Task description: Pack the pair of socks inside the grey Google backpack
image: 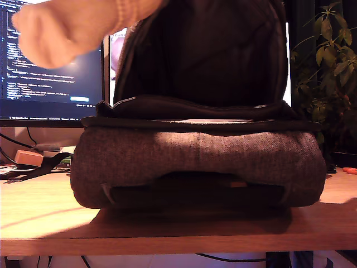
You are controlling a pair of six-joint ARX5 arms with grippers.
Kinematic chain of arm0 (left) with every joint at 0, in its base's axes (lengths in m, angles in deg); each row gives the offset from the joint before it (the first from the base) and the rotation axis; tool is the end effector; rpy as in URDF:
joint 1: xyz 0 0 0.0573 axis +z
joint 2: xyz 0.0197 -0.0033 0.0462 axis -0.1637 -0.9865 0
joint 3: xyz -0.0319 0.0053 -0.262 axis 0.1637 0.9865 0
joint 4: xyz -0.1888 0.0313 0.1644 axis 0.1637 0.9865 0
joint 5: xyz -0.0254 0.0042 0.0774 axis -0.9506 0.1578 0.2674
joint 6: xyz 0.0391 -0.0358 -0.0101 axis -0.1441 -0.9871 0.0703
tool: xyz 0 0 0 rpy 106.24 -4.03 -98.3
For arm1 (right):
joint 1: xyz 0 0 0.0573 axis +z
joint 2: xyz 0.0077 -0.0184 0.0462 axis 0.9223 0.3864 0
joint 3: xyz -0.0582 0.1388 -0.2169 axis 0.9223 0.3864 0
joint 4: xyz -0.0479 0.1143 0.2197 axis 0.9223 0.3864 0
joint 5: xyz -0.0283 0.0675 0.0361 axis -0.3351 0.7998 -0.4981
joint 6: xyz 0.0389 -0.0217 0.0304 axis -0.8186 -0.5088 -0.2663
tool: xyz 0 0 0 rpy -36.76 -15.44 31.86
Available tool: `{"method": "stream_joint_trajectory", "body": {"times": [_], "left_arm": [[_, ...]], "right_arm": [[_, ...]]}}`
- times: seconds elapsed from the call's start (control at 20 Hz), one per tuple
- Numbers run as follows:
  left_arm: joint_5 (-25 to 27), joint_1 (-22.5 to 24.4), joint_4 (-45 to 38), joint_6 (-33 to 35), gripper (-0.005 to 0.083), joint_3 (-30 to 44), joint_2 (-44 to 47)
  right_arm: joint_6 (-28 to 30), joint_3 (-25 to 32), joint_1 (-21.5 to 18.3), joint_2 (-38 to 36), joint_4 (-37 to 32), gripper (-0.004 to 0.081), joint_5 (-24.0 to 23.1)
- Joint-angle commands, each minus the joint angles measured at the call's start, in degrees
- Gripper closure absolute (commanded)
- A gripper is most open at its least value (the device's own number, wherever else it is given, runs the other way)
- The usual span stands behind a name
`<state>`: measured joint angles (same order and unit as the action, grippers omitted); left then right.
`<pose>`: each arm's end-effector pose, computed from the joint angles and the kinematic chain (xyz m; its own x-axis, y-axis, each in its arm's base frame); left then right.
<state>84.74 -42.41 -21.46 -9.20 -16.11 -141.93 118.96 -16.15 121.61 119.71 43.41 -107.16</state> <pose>0.1312 -0.1678 0.3405 0.5210 -0.6932 -0.4980 0.8533 0.4082 0.3244 0.1477 0.1772 0.3690 0.8914 0.2573 -0.3730 -0.4531 0.5245 -0.7209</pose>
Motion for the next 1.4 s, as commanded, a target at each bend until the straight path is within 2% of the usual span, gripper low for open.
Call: {"method": "stream_joint_trajectory", "body": {"times": [0.0, 0.1, 0.25, 0.4, 0.45, 0.5, 0.65, 0.8, 0.85, 0.9, 0.95, 1.05, 1.15, 1.3, 1.35], "left_arm": [[2.7, -2.2, -0.7, 4.5, 0.0797, -0.2, 0.0], [7.7, -4.7, -1.7, 6.0, 0.0797, -0.2, 0.0], [11.9, -7.7, -3.9, 11.4, 0.0797, -0.2, -1.0], [15.6, -9.7, -6.1, 12.0, 0.0797, -0.2, -4.0], [17.4, -10.6, -7.1, 16.7, 0.0797, -0.2, -5.0], [18.6, -11.3, -8.4, 16.7, 0.0797, -0.2, -5.9], [20.1, -13.2, -12.6, 22.6, 0.0797, -0.2, -7.8], [21.4, -14.3, -16.2, 22.6, 0.0797, -0.2, -9.3], [21.7, -14.3, -17.2, 28.2, 0.0797, -0.2, -9.7], [22.3, -14.3, -18.3, 28.2, 0.0797, -0.2, -10.1], [22.6, -14.3, -19.3, 31.1, 0.0797, -0.2, -10.1], [22.6, -14.3, -20.9, 31.1, 0.0797, -0.2, -10.6], [22.6, -14.1, -21.5, 35.1, 0.0797, -0.2, -11.3], [23.7, -14.1, -23.6, 35.1, 0.0797, -0.2, -12.8], [24.3, -14.1, -25.0, 39.4, 0.0797, -0.2, -12.9]], "right_arm": [[0.0, -5.2, -0.2, -1.1, -2.1, 0.0783, 0.2], [-0.1, -8.0, -0.2, -1.1, -0.6, 0.0783, 0.5], [-0.1, -10.5, -0.1, -1.1, 2.0, 0.0783, 0.6], [-0.1, -12.1, 0.0, -1.1, 2.3, 0.0783, 1.3], [-0.3, -12.7, 0.0, -0.9, 2.6, 0.0783, 1.7], [-0.3, -13.1, 0.0, -0.9, 2.8, 0.0783, 1.7], [-0.3, -13.6, 0.0, -0.9, 3.3, 0.0783, 1.7], [-0.3, -14.6, 0.0, -0.9, 3.7, 0.0783, 2.1], [-0.3, -15.2, 0.0, -0.9, 4.1, 0.0783, 2.1], [-0.4, -16.0, 0.0, -0.9, 5.0, 0.0783, 2.1], [-0.9, -16.7, 0.0, -0.9, 6.0, 0.0783, 2.1], [-1.6, -17.9, 0.0, -0.9, 6.6, 0.0783, 2.1], [-1.6, -19.1, 0.0, -0.9, 7.5, 0.0783, 2.4], [-1.9, -20.7, 0.0, -0.9, 8.5, 0.0783, 3.6], [-1.9, -21.3, 0.0, -0.9, 8.8, 0.0783, 3.6]]}}
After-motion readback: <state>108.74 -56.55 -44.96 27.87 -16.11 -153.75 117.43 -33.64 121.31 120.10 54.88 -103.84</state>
